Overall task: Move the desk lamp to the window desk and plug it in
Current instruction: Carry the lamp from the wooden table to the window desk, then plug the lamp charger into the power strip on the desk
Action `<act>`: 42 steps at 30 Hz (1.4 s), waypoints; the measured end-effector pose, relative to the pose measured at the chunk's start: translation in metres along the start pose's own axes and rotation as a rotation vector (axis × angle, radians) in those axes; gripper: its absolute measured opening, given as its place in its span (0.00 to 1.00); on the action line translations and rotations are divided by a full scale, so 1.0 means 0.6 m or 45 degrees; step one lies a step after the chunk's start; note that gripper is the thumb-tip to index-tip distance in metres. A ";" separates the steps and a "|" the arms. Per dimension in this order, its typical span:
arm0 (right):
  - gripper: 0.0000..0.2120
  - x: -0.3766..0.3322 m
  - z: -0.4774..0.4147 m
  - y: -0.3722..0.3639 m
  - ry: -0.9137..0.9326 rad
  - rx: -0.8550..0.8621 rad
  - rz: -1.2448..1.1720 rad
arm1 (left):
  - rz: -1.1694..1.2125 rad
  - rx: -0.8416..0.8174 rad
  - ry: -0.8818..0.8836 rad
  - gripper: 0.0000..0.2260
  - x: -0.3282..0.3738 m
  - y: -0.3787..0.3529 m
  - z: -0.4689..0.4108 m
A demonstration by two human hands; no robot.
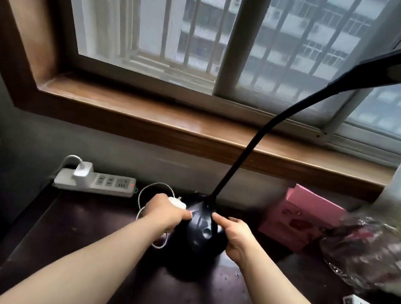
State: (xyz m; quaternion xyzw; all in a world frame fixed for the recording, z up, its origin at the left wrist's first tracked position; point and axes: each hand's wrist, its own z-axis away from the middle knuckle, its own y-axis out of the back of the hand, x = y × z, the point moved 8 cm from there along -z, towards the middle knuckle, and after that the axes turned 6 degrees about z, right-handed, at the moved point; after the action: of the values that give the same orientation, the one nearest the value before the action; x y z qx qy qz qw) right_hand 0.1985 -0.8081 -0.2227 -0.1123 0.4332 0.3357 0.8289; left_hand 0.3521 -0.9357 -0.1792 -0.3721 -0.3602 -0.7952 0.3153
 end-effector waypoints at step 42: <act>0.20 0.048 -0.147 0.064 0.003 0.224 0.006 | -0.081 0.037 0.031 0.26 -0.046 -0.137 -0.121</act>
State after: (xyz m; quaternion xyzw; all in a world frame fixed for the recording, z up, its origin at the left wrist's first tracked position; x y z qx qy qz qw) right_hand 0.1282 -0.8079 -0.2944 -0.0385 0.4623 0.2981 0.8342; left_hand 0.2768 -0.9434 -0.2634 -0.3462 -0.3796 -0.8039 0.2995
